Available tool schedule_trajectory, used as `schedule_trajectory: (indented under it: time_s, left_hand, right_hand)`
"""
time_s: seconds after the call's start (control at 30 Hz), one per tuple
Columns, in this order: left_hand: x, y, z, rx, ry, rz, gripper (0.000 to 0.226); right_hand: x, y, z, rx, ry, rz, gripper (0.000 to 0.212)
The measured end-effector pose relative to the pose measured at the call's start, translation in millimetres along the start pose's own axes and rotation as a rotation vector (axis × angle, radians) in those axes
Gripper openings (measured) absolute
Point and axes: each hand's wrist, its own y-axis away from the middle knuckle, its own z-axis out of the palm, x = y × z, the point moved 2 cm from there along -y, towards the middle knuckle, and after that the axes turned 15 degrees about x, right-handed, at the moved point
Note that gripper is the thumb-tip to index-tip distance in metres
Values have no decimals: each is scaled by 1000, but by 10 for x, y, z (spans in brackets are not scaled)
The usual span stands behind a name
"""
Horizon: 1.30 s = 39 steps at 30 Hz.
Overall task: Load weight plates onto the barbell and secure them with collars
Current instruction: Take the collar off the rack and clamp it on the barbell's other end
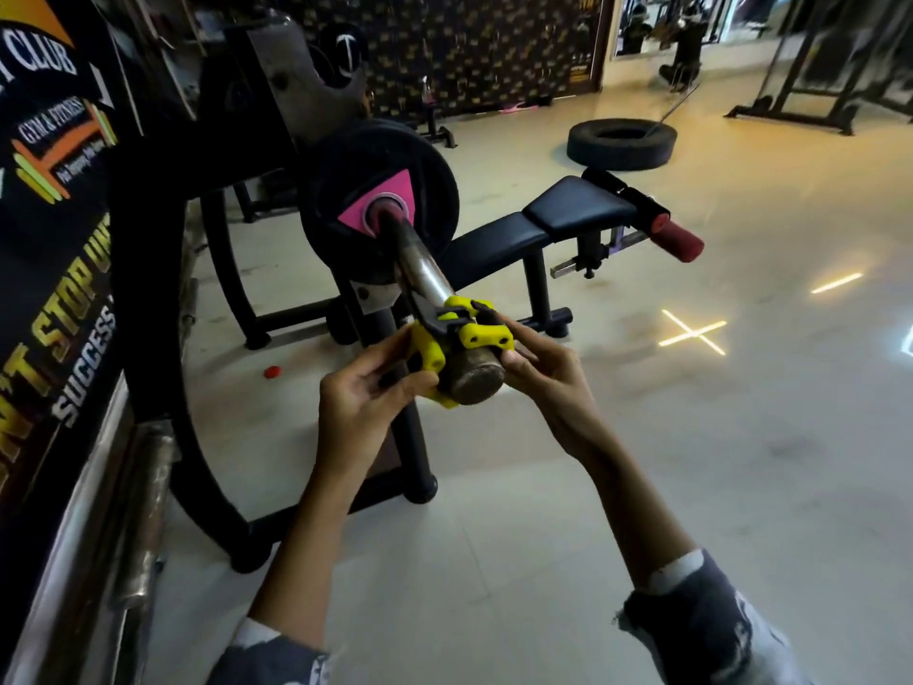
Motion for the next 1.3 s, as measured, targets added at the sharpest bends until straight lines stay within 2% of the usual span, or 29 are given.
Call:
schedule_trajectory:
  time_s: [0.37, 0.5, 0.63, 0.7, 0.8, 0.93, 1.0, 1.1, 1.17, 1.2, 1.23, 1.3]
  left_hand:
    - [-386, -1367, 90, 59, -30, -45, 45]
    - [-528, -1929, 162, 184, -95, -82, 37]
    - [-596, -2204, 223, 332, -69, -124, 39]
    - [-632, -2228, 230, 385, -69, -84, 35]
    - [-615, -2243, 240, 417, -188, 59, 24]
    - [-481, -2302, 282, 305, -474, 266, 16]
    - [-405, -2315, 273, 196, -606, 337, 17]
    - [-275, -2346, 260, 62, -807, 386, 22]
    - [-191, -2365, 259, 68, -907, 397, 22]
    - [-147, -2365, 272, 96, -929, 415, 22]
    - [-99, -2360, 289, 135, -954, 453, 24]
    - [8, -2367, 322, 220, -1069, 551, 46]
  right_hand:
    - [310, -1378, 430, -14, 151, 48, 39]
    - [465, -2044, 637, 53, 207, 70, 35]
    - [588, -2417, 615, 73, 169, 106, 37]
    - [642, -2474, 563, 28, 107, 141, 34]
    - [688, -2481, 548, -31, 51, 149, 37]
    - [656, -2432, 523, -84, 8, 260, 31]
    - [574, -2408, 512, -92, 26, 323, 43]
    - [385, -2526, 617, -35, 129, 412, 81]
    - [273, -2617, 715, -39, 234, 471, 114]
    - [222, -2648, 755, -64, 265, 483, 122]
    - [179, -2663, 781, -95, 286, 490, 123]
    - [119, -2664, 787, -129, 311, 508, 114]
